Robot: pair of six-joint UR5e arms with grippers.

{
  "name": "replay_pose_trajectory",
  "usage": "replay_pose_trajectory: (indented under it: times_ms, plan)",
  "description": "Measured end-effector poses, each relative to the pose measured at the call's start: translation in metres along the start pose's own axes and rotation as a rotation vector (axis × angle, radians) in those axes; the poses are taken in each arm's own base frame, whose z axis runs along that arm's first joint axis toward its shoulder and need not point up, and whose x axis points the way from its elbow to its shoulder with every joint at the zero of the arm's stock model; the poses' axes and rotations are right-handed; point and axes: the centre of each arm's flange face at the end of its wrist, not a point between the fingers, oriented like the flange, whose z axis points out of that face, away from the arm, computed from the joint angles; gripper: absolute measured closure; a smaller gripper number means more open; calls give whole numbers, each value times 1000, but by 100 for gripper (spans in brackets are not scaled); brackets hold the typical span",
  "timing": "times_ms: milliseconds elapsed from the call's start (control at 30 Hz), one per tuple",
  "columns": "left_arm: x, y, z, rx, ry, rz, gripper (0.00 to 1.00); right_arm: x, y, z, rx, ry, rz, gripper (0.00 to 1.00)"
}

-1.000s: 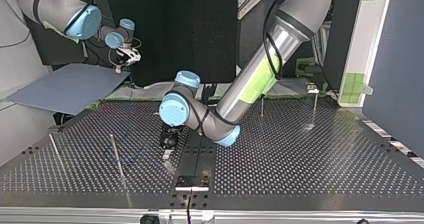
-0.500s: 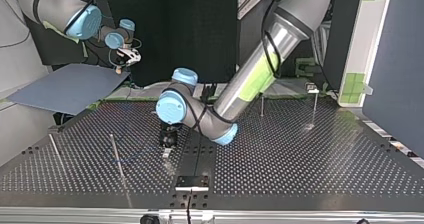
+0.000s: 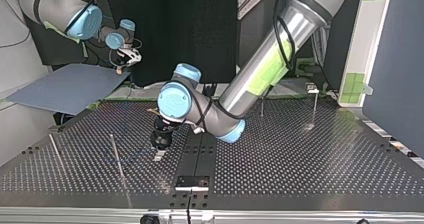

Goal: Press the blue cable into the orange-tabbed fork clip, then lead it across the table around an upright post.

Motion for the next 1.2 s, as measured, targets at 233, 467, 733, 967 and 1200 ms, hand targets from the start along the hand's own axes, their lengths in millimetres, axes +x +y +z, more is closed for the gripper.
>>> replay_pose_trajectory:
  times_ms: [233,467,733,967,1200]
  plan:
    - [-11,-21,-20,62,14,-9,0,-1,0,-1,-1,-5,-1,100]
    - [6,-31,-46,88,124,-7,0,-1,-2,-1,1,-6,-2,100]
    - [39,-33,-74,84,251,42,0,-1,-2,-1,1,-7,0,100]
    - [32,-43,-94,104,235,61,0,-2,-3,-1,3,-6,5,100]
    - [15,-49,-107,138,194,98,0,-2,-4,-2,9,-8,5,100]
